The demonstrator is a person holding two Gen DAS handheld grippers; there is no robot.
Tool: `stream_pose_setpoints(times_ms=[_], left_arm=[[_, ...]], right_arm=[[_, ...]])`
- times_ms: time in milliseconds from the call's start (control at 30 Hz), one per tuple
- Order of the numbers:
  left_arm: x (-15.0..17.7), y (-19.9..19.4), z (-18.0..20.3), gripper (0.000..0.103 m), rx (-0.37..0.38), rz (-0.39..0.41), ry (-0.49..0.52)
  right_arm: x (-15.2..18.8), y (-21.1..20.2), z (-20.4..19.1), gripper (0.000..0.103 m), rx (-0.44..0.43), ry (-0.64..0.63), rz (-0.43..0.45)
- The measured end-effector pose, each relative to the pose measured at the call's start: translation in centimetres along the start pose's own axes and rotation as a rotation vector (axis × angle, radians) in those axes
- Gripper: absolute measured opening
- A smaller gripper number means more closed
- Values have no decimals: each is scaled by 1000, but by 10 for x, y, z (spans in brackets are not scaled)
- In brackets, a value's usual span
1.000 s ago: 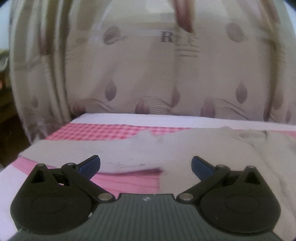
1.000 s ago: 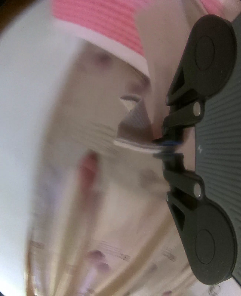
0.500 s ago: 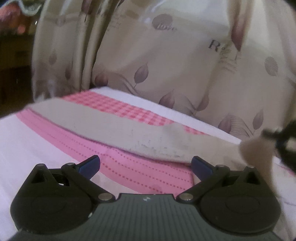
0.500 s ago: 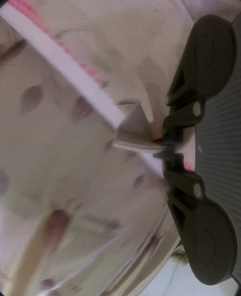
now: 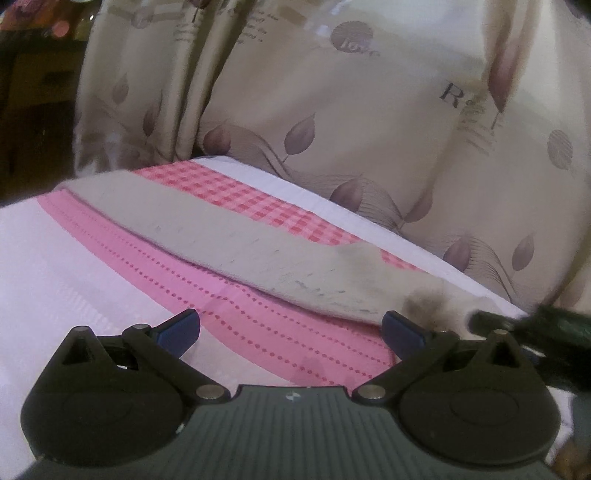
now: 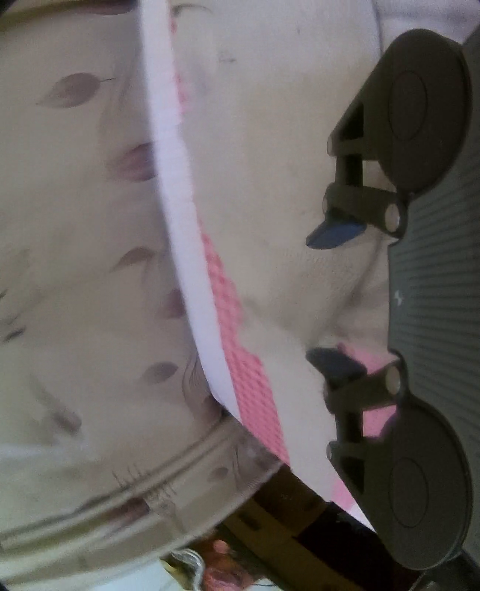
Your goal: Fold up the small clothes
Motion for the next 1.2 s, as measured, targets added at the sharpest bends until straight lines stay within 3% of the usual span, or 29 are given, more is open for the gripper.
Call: stream_pose_setpoints(times_ms=[133,233,400,567,600,700,833,900,1000,1067,1133,1200], left_arm=[[-1,3,-11,103,-7,-28,-64],[-4,3,-22,103,35,-64,-113],[-25,-8,-50,102,51,-64,-56],[-54,5,-123,94,-40,-98,-139],[-60,11,-141,90,-47,-114,-175],[-82,32,-196,75,-86,-133,-293],[-109,66,-259,75,-92,-258,-397],[-117,80,-280,82,-82,-288,-444],[-117,109,-302,83,-78,-351,-522],[-108,124,-309,78,-58,-398,-581],[-97,137,-316,50,-25,-402,-710],[-94,144,-318,43,-10,-364,-775]], right_arm=[[5,-41,6,63,18,-19,14],[15,-70,19,66,91,-95,23],[30,-101,45,70,206,-201,50],[43,-103,62,71,209,-152,33],[42,-104,61,77,210,-151,44],[43,-102,62,78,213,-150,40],[43,-100,61,79,224,-159,36],[44,-98,59,79,233,-169,31],[45,-96,55,79,251,-192,23],[45,-95,54,80,259,-203,18],[46,-95,52,80,269,-210,15],[46,-94,51,80,275,-218,13]])
Point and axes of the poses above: each gripper's, at about its wrist camera, not at the fingertips, and y roughly the way its jaws point, z to its right, x to its underside, the point moved 4 cm from there along y, roughly the way its jaws point, and after that the axes turned 7 degrees about z, right-handed, at the moved point
